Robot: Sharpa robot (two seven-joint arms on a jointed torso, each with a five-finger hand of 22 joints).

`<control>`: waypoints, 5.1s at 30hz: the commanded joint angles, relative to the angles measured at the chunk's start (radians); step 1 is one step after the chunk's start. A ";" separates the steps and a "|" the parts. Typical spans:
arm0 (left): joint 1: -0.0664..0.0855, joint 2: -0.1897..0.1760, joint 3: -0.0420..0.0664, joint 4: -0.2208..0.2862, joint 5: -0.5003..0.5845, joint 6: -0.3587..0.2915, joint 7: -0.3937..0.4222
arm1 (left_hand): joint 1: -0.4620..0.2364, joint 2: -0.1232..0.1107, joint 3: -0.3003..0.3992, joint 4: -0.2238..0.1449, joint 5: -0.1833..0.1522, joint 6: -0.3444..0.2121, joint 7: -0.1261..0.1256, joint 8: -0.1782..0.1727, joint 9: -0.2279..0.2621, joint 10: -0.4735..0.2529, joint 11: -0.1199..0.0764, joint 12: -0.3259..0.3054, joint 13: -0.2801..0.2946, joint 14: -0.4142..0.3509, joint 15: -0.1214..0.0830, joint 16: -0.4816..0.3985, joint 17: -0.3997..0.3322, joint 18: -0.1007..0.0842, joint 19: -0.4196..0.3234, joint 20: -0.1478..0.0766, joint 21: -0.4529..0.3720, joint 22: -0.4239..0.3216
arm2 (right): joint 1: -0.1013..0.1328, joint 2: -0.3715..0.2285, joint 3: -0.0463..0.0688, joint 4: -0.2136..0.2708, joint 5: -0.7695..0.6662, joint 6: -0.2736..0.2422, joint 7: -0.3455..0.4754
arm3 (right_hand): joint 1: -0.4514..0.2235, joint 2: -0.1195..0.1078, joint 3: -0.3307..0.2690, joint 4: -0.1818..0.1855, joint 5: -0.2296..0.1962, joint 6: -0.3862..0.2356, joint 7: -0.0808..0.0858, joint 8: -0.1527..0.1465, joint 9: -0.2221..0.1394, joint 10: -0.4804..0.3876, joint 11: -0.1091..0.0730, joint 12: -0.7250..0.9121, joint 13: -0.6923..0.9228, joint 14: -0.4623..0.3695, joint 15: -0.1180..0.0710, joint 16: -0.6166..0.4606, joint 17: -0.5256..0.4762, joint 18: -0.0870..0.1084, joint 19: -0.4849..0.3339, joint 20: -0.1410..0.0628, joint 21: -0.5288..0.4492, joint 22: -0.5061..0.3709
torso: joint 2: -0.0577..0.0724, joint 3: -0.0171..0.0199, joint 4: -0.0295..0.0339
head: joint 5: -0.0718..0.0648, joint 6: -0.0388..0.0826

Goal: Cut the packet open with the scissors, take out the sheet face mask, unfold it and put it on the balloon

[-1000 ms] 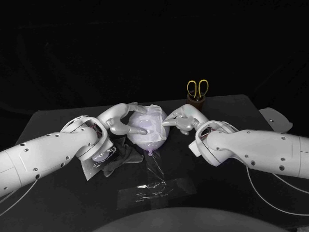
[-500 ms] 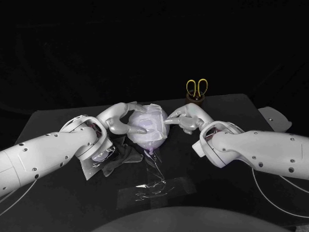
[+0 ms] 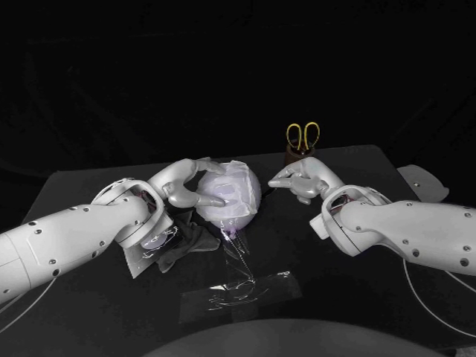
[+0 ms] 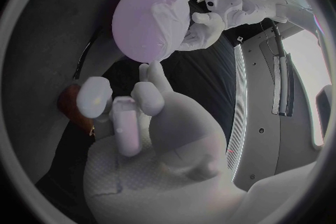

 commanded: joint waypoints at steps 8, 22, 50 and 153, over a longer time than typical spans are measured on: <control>-0.002 0.001 -0.002 0.002 0.002 0.025 -0.004 | -0.003 0.010 0.006 0.001 -0.002 0.006 0.083 0.004 0.001 0.007 -0.002 0.002 0.001 0.005 -0.001 0.005 0.001 -0.009 0.006 -0.002 0.002 0.001 | 0.001 0.032 0.000 0.000 -0.148 0.058 -0.005 | -0.012 -0.082 0.079 -0.106 0.082 -0.187 0.108 -0.208 0.150 0.165 0.044 0.435 0.483 0.134 0.060 0.003 0.263 0.016 -0.043 0.056 -0.043 -0.036 | 0.001 0.0003 0.0016 | -0.005 0.006; -0.002 0.000 -0.002 0.005 0.003 0.026 -0.003 | -0.003 0.011 0.007 0.001 -0.002 0.007 0.084 0.004 0.001 0.008 -0.002 0.002 0.001 0.004 -0.001 0.005 0.001 -0.009 0.006 -0.002 0.003 0.001 | 0.001 0.069 0.000 -0.060 -0.418 0.010 0.001 | 0.051 -0.128 0.109 -0.106 0.019 -0.292 0.090 -0.326 0.039 0.165 0.021 0.435 0.483 0.134 0.049 0.003 0.263 0.036 -0.094 0.070 -0.085 -0.069 | 0.001 0.0002 0.0015 | -0.005 0.012; -0.002 -0.001 -0.002 0.004 0.009 0.028 -0.002 | -0.002 0.018 0.011 0.001 -0.002 0.008 0.084 0.004 0.001 0.009 -0.001 0.002 0.001 0.005 0.000 0.005 0.001 -0.007 0.009 -0.003 0.004 0.002 | 0.001 0.067 0.001 -0.064 -0.514 0.169 0.002 | -0.002 -0.151 0.096 -0.100 0.004 -0.250 0.061 -0.295 0.022 0.159 -0.008 0.425 0.477 0.134 0.018 0.003 0.263 0.041 -0.134 0.036 -0.133 -0.094 | 0.000 -0.0006 0.0013 | 0.001 0.009; -0.002 -0.002 -0.003 0.004 0.021 0.042 -0.013 | -0.002 0.036 0.023 0.000 -0.003 0.015 0.086 0.006 0.002 0.016 0.001 0.002 0.001 0.009 0.004 0.005 0.003 -0.002 0.014 -0.005 0.006 0.004 | -0.003 0.050 0.000 0.005 -0.375 0.015 -0.141 | -0.328 -0.345 0.583 0.042 0.011 -0.105 0.082 -0.176 0.176 0.165 0.025 0.435 0.483 0.134 0.047 0.003 0.263 0.016 -0.021 0.059 -0.065 0.062 | 0.001 0.0002 0.0002 | -0.012 0.005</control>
